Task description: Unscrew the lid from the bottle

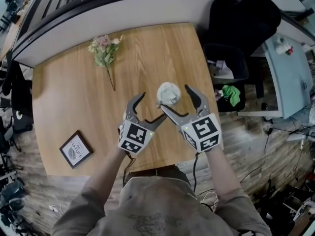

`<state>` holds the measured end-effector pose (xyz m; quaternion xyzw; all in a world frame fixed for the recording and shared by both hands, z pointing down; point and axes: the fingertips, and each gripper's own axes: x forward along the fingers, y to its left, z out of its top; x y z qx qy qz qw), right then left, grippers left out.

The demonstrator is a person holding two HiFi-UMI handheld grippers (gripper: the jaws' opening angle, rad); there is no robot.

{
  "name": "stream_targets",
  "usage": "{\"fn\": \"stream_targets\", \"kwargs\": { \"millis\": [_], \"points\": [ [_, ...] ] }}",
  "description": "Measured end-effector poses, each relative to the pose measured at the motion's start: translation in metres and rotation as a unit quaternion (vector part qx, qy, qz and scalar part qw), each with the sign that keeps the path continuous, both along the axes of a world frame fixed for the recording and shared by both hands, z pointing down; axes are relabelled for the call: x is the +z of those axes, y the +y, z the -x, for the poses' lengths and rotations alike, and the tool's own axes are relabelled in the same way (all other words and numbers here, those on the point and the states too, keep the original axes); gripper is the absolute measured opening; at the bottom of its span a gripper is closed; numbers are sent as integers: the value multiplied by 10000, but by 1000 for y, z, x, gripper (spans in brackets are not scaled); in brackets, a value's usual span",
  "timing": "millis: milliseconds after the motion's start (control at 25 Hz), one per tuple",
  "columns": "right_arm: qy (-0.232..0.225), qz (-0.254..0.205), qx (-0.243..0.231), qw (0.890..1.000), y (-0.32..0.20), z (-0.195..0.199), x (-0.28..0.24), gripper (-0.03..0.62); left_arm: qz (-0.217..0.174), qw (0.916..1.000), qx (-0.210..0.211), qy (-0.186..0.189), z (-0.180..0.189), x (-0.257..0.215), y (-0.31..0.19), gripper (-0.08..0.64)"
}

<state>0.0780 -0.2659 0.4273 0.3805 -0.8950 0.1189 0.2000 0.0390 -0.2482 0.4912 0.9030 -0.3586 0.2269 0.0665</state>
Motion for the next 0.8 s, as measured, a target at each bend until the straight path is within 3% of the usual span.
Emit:
{"fn": "stream_targets", "kwargs": {
  "millis": [440,680,800],
  "points": [
    [75,145,72,9998,-15,12,52,419,32,9989,344,313,-34,63,-24,451],
    [29,-15,181,9998,-20,13,56,419,-213,9959,730,489,-46,66,-25,360],
    [17,-14,106,9999,-19,12,55,419,-204,9955,776,508,-47,65,-24,354]
  ]
}}
